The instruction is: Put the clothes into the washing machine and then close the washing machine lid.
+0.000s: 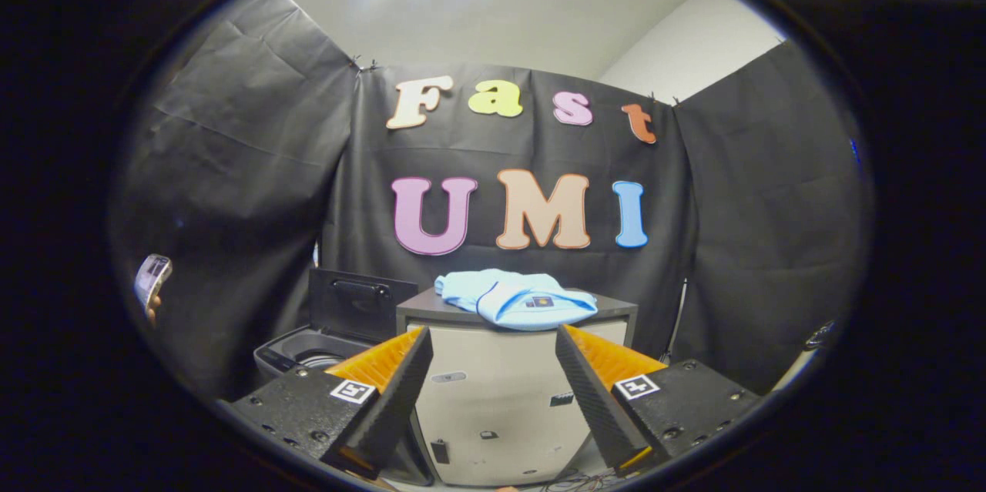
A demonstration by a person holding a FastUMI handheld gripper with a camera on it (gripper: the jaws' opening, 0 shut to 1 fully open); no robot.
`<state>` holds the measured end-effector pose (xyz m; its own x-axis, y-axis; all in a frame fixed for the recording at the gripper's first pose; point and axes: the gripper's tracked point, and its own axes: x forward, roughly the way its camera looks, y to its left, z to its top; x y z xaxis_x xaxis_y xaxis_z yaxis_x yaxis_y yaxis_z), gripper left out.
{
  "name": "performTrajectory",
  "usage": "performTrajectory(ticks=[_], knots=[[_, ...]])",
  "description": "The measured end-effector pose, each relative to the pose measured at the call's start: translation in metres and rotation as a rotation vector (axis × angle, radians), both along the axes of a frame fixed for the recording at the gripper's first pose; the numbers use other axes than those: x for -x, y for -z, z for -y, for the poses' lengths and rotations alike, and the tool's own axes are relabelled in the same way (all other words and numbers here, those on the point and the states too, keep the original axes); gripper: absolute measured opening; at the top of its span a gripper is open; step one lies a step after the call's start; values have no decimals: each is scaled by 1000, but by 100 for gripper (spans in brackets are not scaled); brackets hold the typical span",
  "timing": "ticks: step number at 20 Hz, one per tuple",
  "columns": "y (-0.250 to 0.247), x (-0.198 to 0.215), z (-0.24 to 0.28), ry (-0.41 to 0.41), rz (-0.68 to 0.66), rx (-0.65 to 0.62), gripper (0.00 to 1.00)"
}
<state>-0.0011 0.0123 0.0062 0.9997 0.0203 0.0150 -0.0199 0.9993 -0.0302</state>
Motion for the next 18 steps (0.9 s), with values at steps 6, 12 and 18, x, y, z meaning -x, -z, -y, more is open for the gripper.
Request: performTrajectory(ticks=[6, 12, 18], knots=[[-1, 2, 1, 1, 2, -4, 97], [8, -1, 5, 9, -25, -5, 97], [7, -2, 6, 16, -13, -11, 97]])
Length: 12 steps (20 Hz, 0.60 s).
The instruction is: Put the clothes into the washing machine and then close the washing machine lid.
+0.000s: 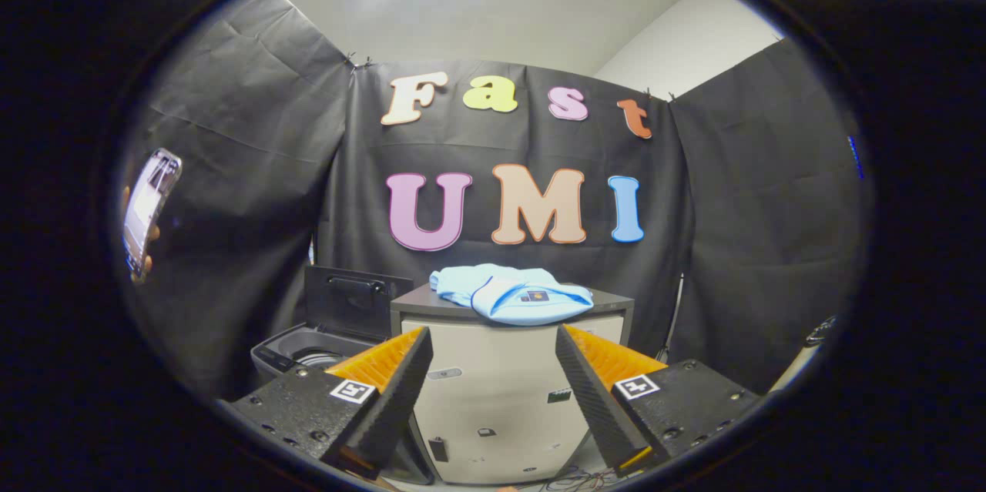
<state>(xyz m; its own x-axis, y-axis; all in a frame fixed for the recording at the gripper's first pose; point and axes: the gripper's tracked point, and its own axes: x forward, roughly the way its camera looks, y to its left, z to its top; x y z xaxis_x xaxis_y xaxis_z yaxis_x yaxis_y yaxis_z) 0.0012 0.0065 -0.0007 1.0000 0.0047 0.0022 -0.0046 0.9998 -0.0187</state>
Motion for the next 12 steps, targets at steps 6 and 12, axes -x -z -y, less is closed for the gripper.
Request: performTrajectory(ticks=[6, 12], knots=[[6, 0, 0, -10, -24, -4, 97], [9, 0, 0, -18, -31, -18, 97]])
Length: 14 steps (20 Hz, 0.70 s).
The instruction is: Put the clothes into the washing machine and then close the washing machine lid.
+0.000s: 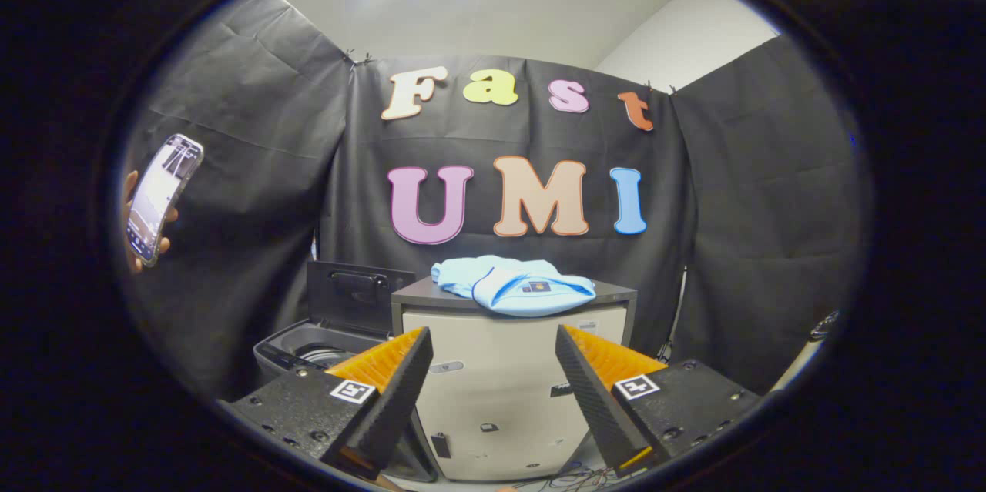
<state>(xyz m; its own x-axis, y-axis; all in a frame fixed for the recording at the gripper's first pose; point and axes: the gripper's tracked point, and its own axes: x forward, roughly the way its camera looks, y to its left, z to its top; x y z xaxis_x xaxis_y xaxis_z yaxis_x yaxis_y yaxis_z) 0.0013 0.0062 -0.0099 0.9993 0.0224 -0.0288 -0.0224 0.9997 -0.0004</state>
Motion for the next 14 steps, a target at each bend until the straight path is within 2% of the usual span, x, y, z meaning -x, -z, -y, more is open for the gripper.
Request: performTrajectory(ticks=[14], knots=[[3, -3, 4, -4, -4, -7, 97]])
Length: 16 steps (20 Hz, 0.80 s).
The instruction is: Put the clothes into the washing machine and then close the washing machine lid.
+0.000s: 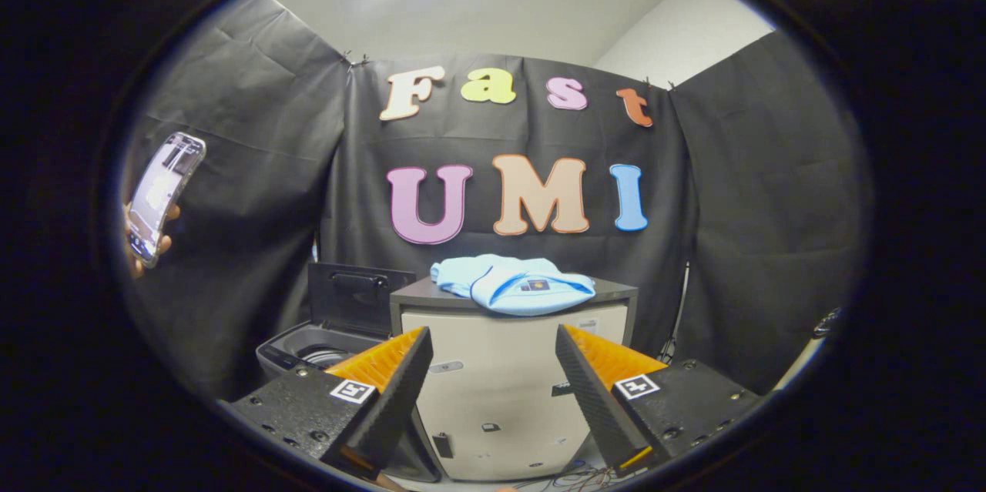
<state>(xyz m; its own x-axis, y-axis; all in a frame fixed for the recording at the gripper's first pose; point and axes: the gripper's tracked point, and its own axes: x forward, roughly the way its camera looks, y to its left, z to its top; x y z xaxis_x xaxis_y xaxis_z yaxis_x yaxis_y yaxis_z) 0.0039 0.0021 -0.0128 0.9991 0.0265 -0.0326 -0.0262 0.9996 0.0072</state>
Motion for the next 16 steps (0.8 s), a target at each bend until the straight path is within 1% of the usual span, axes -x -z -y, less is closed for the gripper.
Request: performTrajectory(ticks=[11, 16], knots=[[3, -7, 3, 6, -8, -10, 97], [7, -15, -3, -9, -21, -7, 97]])
